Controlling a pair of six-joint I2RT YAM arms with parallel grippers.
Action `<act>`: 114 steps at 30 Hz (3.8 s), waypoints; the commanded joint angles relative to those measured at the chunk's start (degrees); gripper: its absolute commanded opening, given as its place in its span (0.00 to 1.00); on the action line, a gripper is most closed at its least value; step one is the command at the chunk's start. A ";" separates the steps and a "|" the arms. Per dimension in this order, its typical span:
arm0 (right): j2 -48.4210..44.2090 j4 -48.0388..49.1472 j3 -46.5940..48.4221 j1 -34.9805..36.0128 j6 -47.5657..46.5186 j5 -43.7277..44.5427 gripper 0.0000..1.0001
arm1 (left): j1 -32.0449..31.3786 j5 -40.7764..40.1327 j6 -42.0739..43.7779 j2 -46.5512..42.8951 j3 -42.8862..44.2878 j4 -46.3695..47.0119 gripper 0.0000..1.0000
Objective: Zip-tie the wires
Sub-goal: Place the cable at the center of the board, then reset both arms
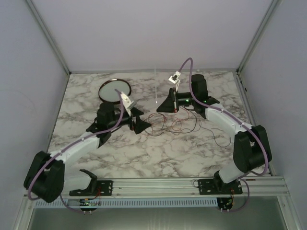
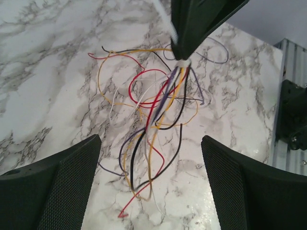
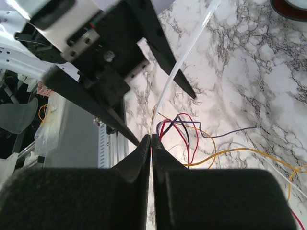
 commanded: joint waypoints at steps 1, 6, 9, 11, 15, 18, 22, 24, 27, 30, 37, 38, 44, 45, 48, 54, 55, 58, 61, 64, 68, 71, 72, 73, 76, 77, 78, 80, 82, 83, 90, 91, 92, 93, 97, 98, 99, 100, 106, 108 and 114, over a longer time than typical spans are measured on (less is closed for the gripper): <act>-2.60 2.05 2.34 0.08 0.58 -1.62 0.00 | -2.58 -0.74 5.87 6.94 5.40 3.64 0.84; -2.48 2.14 2.68 -0.01 1.33 -0.97 0.00 | -4.43 1.36 5.70 13.78 8.48 6.53 0.76; -2.56 2.23 2.53 -0.22 1.46 -0.54 0.00 | -4.53 2.14 5.08 15.80 9.12 8.42 0.60; -2.71 2.21 2.45 -0.67 1.47 0.28 0.00 | -4.55 1.97 4.81 16.45 9.69 7.82 0.39; -2.54 2.17 2.46 -2.21 1.58 2.29 0.00 | -4.56 -0.38 7.56 15.63 12.34 -1.47 0.13; -1.82 2.10 2.89 -2.47 1.64 4.51 0.00 | -4.45 -1.61 7.74 14.58 13.90 -7.78 0.00; 0.60 1.63 3.35 -0.92 0.84 11.88 0.00 | -4.48 -4.68 3.33 14.38 18.55 -21.00 0.00; 2.72 1.79 3.75 1.17 0.30 16.27 0.00 | -4.37 -4.96 0.69 14.68 19.34 -25.26 0.00; 6.64 2.45 5.07 4.38 -0.59 21.28 0.00 | -4.40 -5.30 -3.89 15.54 18.87 -29.17 0.00; 10.29 6.52 5.42 6.87 1.51 23.75 0.00 | -4.27 -5.52 -6.66 15.86 17.52 -32.49 0.00; 11.48 11.18 3.43 8.76 -0.52 31.15 0.09 | -1.24 -6.42 -12.79 15.22 10.33 -32.25 0.00; 10.34 11.28 2.45 8.57 -1.63 32.72 0.14 | -0.74 -6.78 -13.99 14.88 9.20 -31.81 0.00; 0.75 16.55 -7.50 6.19 -10.98 37.48 0.47 | 1.88 -6.12 -16.70 13.25 4.01 -29.44 0.00; -0.67 18.74 -9.94 6.07 -14.18 36.80 0.51 | 2.31 -5.74 -16.80 13.45 3.59 -29.47 0.00; -4.89 25.71 -18.39 6.19 -24.98 32.70 0.70 | 3.94 -4.95 -17.79 14.36 2.32 -29.45 0.00; -7.63 32.99 -26.23 6.25 -32.21 30.31 0.89 | 7.73 -2.25 -19.80 18.83 1.91 -30.29 0.00; -7.61 32.65 -25.97 6.15 -31.79 31.24 0.89 | 8.41 -2.01 -19.40 20.19 2.69 -30.96 0.00; -8.63 32.52 -25.75 6.14 -30.17 32.89 0.90 | 9.44 -1.03 -17.87 25.28 6.38 -33.55 0.00; -10.69 31.95 -26.62 6.15 -29.83 34.66 0.90 | 9.50 -0.77 -15.67 31.44 11.49 -37.08 0.00; -12.57 29.39 -27.18 6.06 -30.80 36.72 0.91 | 9.58 -1.35 -14.37 35.03 16.41 -39.54 0.00; -14.94 25.05 -27.52 5.85 -31.73 41.72 0.92 | 9.53 -3.25 -13.13 37.13 20.04 -42.49 0.00; -16.57 23.34 -27.86 4.94 -31.75 43.53 0.93 | 9.54 -4.73 -12.14 37.74 20.86 -44.29 0.26; -17.16 23.25 -28.07 4.58 -31.76 43.82 0.93 | 9.52 -4.92 -11.92 37.72 20.97 -44.63 0.32; -17.75 23.24 -28.33 4.18 -31.69 44.01 0.93 | 9.57 -5.15 -11.72 37.46 20.98 -44.94 0.38; -19.61 22.79 -28.89 3.07 -31.60 45.47 0.94 | 9.57 -6.97 -11.30 35.50 21.06 -45.75 0.48; -20.42 22.70 -29.12 2.66 -31.47 46.21 0.94 | 9.66 -7.95 -10.98 34.43 21.14 -46.35 0.53; -21.23 22.71 -29.47 2.07 -31.23 47.13 0.95 | 9.72 -9.06 -10.60 33.29 21.23 -47.16 0.58; -22.95 22.68 -29.97 1.09 -30.35 49.02 0.96 | 10.17 -11.25 -10.26 30.56 21.18 -48.47 0.68; -24.70 22.64 -30.52 -0.15 -29.79 49.95 0.97 | 10.83 -13.21 -9.79 27.45 21.23 -49.80 0.79; -25.52 22.64 -30.77 -0.82 -29.30 50.70 0.98 | 11.16 -14.11 -9.54 25.73 21.30 -50.61 0.84; -31.20 22.94 -32.89 -6.58 -25.13 56.67 0.99 | 14.82 -19.60 -8.12 11.82 22.72 -53.91 1.00; -32.03 23.33 -33.31 -7.34 -24.63 57.72 0.99 | 15.52 -20.63 -8.12 9.48 22.86 -53.24 1.00; -32.52 23.47 -33.64 -8.32 -24.14 58.66 0.99 | 15.86 -21.57 -7.93 7.31 22.83 -52.26 1.00; -32.78 23.42 -33.76 -9.39 -23.65 59.52 0.99 | 16.16 -23.13 -7.80 4.97 22.76 -51.03 1.00; -32.77 24.42 -35.07 -14.00 -19.89 63.93 0.99 | 16.61 -31.90 -9.03 -4.98 18.77 -40.56 1.00; -32.56 25.66 -35.83 -15.92 -18.95 64.70 0.99 | 16.68 -34.16 -9.88 -7.74 16.16 -36.31 1.00; -32.27 27.72 -36.92 -17.17 -18.56 65.05 0.99 | 16.70 -35.83 -10.67 -10.31 13.55 -31.54 1.00; -31.97 30.35 -38.18 -18.44 -18.50 65.58 0.99 | 16.70 -38.03 -11.90 -12.47 9.99 -27.25 1.00; -27.99 41.86 -45.26 -27.05 -16.30 68.18 0.99 | 17.74 -46.56 -15.92 -16.18 2.47 -15.71 1.00; -26.54 45.22 -47.46 -28.29 -16.77 68.26 0.99 | 19.02 -48.47 -16.33 -15.03 1.23 -15.64 1.00; -18.52 55.91 -51.93 -28.57 -18.38 68.18 0.99 | 23.97 -53.38 -19.40 -14.06 -7.76 -5.41 1.00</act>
